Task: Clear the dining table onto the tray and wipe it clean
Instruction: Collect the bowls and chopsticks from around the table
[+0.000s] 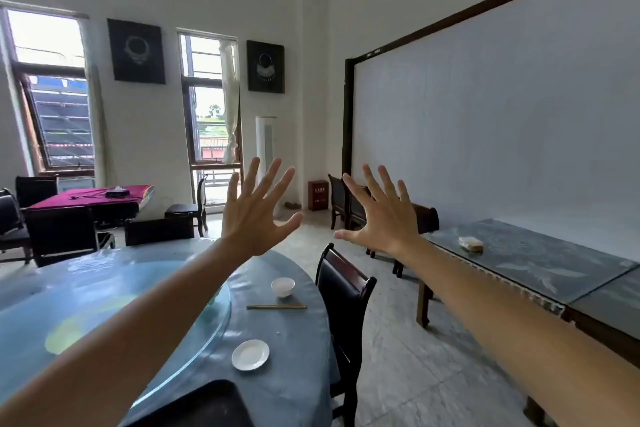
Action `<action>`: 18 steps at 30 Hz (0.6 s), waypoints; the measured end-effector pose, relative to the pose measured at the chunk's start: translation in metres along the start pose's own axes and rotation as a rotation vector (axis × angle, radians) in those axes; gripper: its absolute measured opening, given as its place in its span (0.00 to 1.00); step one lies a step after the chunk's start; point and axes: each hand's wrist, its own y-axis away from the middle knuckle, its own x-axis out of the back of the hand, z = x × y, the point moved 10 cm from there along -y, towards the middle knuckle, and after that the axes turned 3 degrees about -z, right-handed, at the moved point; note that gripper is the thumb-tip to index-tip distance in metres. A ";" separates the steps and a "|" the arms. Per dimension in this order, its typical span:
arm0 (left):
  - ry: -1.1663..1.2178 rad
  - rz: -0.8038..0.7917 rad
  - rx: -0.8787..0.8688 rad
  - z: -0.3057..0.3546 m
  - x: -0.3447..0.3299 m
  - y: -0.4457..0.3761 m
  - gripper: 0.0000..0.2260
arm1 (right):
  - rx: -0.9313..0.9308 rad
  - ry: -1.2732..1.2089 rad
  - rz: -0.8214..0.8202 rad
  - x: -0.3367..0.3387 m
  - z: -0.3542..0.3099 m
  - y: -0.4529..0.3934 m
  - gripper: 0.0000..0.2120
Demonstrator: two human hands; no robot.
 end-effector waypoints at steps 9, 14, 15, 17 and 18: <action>0.108 -0.182 0.140 0.005 -0.132 0.010 0.38 | 0.026 -0.159 -0.098 -0.127 0.021 -0.019 0.55; 0.172 -0.316 0.234 0.006 -0.200 0.025 0.39 | 0.003 -0.284 -0.262 -0.210 0.022 -0.019 0.54; 0.171 -0.343 0.239 0.007 -0.213 0.031 0.39 | 0.015 -0.288 -0.294 -0.227 0.019 -0.016 0.54; 0.169 -0.416 0.251 0.006 -0.241 0.047 0.39 | 0.028 -0.304 -0.347 -0.257 0.011 -0.011 0.53; 0.171 -0.452 0.261 0.004 -0.256 0.057 0.39 | 0.031 -0.324 -0.374 -0.272 0.007 -0.008 0.53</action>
